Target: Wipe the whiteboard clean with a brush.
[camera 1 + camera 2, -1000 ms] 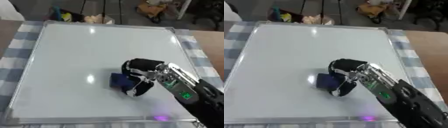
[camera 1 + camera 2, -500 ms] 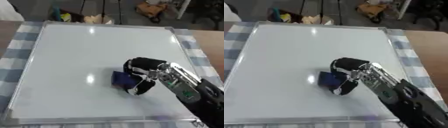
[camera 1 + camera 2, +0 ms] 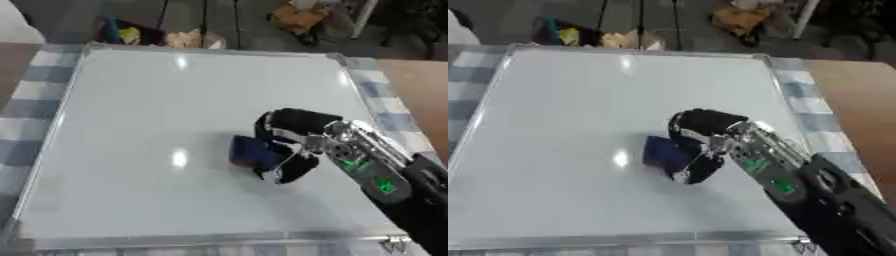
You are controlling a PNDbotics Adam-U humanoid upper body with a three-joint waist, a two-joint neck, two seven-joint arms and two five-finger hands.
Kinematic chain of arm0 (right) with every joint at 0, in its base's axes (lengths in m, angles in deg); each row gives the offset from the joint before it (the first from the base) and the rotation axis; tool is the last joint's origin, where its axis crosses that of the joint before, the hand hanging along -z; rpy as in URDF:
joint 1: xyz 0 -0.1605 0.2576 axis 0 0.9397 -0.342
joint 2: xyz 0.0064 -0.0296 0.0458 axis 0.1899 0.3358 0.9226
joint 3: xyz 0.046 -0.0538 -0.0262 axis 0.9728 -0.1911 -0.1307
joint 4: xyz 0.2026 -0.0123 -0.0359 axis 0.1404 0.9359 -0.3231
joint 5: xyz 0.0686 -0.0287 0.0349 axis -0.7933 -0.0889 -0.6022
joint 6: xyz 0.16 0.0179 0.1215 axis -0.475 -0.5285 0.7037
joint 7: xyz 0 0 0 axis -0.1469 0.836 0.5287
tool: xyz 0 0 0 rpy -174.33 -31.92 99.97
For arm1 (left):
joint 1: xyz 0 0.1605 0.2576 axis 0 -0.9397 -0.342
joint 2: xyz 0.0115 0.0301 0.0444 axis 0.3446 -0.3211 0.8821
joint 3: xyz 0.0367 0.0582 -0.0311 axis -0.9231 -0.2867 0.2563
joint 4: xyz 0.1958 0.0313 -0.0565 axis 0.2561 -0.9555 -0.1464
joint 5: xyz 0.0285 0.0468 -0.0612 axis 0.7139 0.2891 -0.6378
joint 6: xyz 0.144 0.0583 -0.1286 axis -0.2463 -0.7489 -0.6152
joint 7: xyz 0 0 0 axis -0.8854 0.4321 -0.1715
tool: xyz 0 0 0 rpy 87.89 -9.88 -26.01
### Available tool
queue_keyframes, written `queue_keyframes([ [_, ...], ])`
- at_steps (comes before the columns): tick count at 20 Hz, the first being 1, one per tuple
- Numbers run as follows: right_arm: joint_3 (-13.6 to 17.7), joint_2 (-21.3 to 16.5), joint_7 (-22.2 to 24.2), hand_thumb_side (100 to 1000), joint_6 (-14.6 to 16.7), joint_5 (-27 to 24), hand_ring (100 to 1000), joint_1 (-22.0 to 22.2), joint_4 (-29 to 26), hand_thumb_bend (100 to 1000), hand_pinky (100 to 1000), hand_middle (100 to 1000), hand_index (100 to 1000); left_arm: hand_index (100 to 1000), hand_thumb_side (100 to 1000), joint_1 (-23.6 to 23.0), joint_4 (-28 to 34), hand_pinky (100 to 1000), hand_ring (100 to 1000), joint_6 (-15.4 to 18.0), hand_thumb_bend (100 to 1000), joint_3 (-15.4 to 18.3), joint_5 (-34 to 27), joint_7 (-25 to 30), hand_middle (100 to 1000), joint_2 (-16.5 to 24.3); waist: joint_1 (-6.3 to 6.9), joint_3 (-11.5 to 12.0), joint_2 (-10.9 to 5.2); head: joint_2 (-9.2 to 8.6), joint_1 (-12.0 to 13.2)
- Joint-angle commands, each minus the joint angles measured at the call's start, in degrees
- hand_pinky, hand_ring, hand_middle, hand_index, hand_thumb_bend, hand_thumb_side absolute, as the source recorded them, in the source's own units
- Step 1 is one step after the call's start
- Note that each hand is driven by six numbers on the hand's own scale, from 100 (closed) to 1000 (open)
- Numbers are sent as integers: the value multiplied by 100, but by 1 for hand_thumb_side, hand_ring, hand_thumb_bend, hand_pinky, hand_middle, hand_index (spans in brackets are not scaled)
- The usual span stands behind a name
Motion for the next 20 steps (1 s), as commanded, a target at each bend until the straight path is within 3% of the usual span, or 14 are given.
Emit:
queue_keyframes([
  [1,150,-265,-35,284,-68,20,701,-14,-158,108,697,473,100,589,933,41,102,381,707,6,148,-9,-4,0,604,56,26,-11,-136,-79,-20],
  [11,378,-556,-136,294,-216,96,708,181,-197,100,710,457,100,589,932,45,102,381,707,22,147,-7,-4,-8,604,77,34,-42,-139,-105,-28],
  [20,767,-971,-249,294,-452,-112,708,527,-199,100,713,448,100,588,933,49,102,380,708,24,148,3,20,-8,605,105,-1,-67,-108,-51,40],
])
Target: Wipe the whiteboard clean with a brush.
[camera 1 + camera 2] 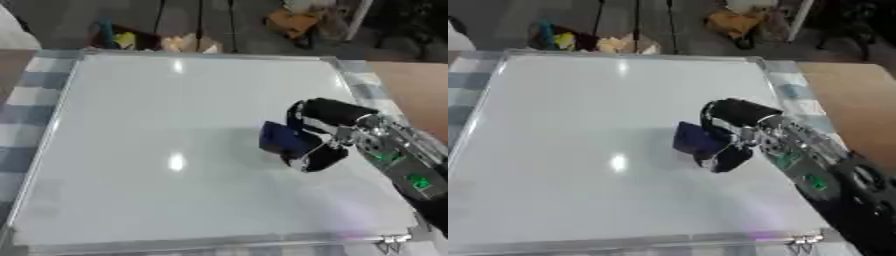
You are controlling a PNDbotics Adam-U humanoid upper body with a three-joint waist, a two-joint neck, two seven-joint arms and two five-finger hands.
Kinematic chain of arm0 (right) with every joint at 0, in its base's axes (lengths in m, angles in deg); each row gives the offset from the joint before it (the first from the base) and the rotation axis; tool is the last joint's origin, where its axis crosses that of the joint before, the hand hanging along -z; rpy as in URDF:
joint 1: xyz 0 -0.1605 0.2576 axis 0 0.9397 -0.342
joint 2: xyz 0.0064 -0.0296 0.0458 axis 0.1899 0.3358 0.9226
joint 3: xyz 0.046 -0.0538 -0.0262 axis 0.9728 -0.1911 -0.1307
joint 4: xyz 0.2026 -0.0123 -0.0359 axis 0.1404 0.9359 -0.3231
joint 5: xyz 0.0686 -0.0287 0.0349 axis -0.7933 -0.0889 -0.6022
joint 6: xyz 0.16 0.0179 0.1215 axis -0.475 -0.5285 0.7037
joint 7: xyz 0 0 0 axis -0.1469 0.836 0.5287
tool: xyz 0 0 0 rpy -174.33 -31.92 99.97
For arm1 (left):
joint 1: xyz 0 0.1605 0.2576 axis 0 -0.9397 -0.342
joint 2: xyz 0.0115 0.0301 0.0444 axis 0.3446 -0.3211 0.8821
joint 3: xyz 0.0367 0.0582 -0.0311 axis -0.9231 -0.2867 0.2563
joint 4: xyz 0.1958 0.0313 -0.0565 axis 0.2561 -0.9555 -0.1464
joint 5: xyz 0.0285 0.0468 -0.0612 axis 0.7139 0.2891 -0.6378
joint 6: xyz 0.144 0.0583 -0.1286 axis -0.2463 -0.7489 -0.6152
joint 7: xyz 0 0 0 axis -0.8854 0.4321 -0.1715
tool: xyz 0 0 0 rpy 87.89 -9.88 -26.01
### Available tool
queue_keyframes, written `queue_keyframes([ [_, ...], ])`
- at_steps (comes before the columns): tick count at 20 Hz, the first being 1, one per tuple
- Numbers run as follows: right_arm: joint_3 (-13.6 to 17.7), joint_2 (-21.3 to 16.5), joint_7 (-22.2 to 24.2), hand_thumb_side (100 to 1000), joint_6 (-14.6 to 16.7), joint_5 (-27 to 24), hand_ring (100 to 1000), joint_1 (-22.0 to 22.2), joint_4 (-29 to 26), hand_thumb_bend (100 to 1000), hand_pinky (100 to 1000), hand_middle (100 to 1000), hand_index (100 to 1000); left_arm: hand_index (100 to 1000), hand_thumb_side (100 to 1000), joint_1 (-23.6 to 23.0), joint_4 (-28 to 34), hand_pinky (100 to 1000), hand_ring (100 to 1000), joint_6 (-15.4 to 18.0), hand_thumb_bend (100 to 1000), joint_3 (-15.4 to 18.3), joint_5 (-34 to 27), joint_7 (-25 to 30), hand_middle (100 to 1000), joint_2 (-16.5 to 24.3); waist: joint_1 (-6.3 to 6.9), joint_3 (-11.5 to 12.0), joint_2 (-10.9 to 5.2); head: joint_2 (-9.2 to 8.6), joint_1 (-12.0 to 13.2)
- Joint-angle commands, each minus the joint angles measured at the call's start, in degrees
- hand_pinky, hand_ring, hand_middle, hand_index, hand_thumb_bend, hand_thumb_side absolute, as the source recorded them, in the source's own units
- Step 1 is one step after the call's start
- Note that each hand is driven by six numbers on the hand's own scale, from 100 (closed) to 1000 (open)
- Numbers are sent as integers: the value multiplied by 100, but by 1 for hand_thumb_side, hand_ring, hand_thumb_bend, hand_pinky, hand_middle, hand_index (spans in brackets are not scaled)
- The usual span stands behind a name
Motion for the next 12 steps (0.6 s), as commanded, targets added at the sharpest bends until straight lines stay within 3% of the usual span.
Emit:
queue_keyframes([
  [1,252,-368,-50,294,-117,-121,708,52,-70,100,714,447,100,588,934,50,102,379,708,18,148,4,23,-2,604,102,-1,-12,-89,5,41],
  [12,643,-656,-228,307,-506,-372,706,302,292,100,708,436,100,584,936,40,102,377,710,13,147,9,52,17,604,100,-22,24,-40,27,71],
])
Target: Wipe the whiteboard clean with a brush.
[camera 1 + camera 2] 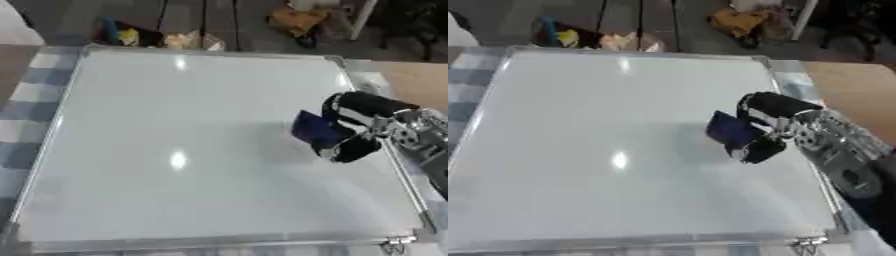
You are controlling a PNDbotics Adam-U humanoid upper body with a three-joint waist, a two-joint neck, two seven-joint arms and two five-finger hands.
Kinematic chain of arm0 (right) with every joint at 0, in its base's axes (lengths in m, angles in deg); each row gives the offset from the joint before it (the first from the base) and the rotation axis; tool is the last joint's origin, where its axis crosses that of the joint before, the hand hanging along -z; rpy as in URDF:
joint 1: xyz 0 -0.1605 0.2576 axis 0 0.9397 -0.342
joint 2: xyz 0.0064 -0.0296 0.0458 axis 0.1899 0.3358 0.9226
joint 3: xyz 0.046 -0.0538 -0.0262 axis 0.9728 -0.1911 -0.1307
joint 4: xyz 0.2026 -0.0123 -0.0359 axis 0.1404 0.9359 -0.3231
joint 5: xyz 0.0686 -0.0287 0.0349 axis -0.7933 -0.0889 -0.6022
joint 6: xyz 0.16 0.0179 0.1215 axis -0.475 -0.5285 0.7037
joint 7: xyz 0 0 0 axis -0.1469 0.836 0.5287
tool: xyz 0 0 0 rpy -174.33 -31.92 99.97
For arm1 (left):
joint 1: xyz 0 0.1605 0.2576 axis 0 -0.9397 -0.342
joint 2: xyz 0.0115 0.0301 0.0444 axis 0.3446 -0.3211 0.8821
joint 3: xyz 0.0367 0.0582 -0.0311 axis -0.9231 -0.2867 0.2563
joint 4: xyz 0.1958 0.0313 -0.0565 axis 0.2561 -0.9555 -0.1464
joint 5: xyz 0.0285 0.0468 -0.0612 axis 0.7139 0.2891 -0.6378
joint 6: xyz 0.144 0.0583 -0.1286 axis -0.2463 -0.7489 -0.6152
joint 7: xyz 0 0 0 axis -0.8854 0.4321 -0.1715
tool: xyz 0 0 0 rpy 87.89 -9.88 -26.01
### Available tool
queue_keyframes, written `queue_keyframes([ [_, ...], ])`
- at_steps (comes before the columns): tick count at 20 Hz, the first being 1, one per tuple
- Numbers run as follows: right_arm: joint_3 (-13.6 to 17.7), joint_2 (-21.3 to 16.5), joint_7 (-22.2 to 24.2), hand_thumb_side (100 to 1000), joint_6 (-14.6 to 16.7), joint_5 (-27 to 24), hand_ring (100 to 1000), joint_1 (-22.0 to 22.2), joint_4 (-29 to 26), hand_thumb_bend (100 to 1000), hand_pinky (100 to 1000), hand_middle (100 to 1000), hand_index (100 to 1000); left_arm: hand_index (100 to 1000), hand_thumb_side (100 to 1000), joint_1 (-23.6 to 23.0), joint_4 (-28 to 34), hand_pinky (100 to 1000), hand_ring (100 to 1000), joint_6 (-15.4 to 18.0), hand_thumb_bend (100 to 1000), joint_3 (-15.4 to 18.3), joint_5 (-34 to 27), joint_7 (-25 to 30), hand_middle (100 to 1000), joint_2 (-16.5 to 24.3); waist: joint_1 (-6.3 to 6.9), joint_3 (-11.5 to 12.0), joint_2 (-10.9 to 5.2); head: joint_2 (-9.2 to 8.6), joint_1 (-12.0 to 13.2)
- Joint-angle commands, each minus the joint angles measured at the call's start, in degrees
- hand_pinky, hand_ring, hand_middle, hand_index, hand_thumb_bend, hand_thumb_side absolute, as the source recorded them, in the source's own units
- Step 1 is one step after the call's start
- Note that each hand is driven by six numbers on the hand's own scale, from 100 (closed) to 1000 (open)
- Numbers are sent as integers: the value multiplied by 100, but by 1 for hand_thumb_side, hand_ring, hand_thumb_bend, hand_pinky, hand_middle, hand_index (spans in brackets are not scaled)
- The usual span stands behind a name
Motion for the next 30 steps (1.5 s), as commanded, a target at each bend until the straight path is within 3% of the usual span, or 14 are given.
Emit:
queue_keyframes([
  [1,168,-281,-81,307,-125,-66,705,-24,122,100,707,435,100,583,937,39,102,376,710,14,147,8,23,19,604,97,3,8,-84,15,-8],
  [17,584,-426,-570,327,-684,-349,696,-47,1094,100,686,389,100,579,940,33,102,374,712,15,147,24,51,38,604,86,-14,49,-10,-104,-138],
  [30,636,-447,-956,340,-939,-516,688,-83,1417,100,670,377,100,577,941,33,102,373,712,28,146,22,57,51,604,70,16,77,22,-155,-206],
])
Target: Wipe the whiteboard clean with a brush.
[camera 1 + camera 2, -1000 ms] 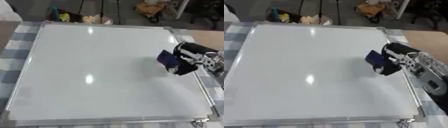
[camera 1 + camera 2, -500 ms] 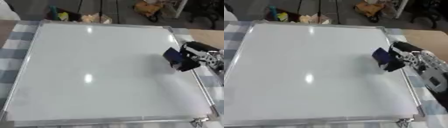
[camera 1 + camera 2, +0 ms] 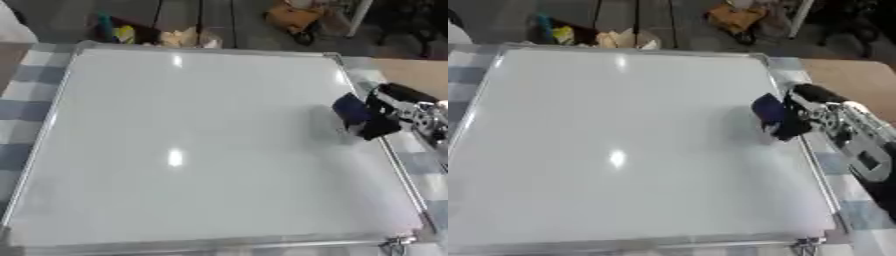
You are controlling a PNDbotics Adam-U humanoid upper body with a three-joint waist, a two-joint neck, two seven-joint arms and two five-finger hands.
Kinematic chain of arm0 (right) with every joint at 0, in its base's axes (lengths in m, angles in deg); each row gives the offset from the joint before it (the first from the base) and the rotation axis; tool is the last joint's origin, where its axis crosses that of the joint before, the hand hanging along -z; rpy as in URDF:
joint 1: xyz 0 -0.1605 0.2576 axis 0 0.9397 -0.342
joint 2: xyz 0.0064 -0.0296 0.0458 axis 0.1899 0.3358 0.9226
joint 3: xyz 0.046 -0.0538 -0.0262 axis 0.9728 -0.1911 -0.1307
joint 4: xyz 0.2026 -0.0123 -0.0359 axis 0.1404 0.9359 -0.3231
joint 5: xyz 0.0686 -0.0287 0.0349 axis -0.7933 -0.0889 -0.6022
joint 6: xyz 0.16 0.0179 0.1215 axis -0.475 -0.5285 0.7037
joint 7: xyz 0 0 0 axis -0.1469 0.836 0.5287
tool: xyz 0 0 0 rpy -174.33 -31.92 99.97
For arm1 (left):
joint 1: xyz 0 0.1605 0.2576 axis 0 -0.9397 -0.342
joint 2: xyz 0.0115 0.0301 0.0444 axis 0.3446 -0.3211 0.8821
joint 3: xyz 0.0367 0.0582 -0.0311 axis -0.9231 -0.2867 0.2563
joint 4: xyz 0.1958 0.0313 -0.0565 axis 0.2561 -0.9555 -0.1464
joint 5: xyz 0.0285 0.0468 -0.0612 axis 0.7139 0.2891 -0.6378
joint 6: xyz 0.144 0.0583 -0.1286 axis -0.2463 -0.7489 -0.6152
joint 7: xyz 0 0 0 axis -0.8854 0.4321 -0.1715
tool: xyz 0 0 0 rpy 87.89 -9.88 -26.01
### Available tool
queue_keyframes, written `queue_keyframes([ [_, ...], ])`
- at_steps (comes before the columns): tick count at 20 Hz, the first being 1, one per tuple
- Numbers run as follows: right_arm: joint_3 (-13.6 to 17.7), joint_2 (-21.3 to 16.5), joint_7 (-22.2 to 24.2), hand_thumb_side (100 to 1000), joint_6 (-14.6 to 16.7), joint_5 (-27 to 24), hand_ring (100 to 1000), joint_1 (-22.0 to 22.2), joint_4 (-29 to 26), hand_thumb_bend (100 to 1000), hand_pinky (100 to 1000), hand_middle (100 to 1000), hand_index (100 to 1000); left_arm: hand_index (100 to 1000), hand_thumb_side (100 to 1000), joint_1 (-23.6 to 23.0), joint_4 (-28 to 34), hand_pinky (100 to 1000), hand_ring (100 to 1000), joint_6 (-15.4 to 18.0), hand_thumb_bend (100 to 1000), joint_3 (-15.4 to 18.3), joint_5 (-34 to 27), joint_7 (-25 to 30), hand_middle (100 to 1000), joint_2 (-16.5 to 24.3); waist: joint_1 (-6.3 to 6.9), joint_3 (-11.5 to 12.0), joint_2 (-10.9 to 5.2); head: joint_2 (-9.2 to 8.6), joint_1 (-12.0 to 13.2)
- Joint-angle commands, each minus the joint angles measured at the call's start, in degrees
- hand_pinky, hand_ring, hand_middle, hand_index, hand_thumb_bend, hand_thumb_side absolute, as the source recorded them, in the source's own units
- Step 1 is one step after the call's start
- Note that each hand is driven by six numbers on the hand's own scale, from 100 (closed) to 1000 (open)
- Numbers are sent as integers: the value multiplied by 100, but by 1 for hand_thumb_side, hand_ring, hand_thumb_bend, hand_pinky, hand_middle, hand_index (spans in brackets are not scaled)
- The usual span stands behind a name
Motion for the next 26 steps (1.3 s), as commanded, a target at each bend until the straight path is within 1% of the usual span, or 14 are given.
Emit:
queue_keyframes([
  [1,96,-267,-86,339,-48,-67,686,-71,10,100,666,373,100,577,940,35,102,373,712,7,146,21,26,22,604,70,13,1,-97,-71,-18],
  [9,2,-201,-102,348,-60,-146,685,-123,4,100,661,370,100,578,939,58,102,374,711,17,145,12,8,22,605,62,28,14,-93,-61,-30],
  [18,-93,-140,42,357,-5,3,691,-138,64,100,670,374,100,580,937,78,102,375,710,16,145,10,-6,13,604,63,15,31,-93,-62,-28],
  [20,-126,-135,124,389,53,8,703,-126,68,100,684,387,103,580,937,83,102,375,710,15,144,10,-7,13,605,62,15,29,-90,-67,-33],
  [23,-143,-121,252,401,169,56,713,-114,71,100,693,396,159,580,937,86,102,375,710,14,143,8,-7,15,605,59,20,25,-84,-76,-34],
  [26,-136,-107,326,414,263,73,714,-109,74,100,694,399,193,579,936,86,102,375,710,14,143,11,-8,13,605,57,24,24,-85,-83,-32],
])
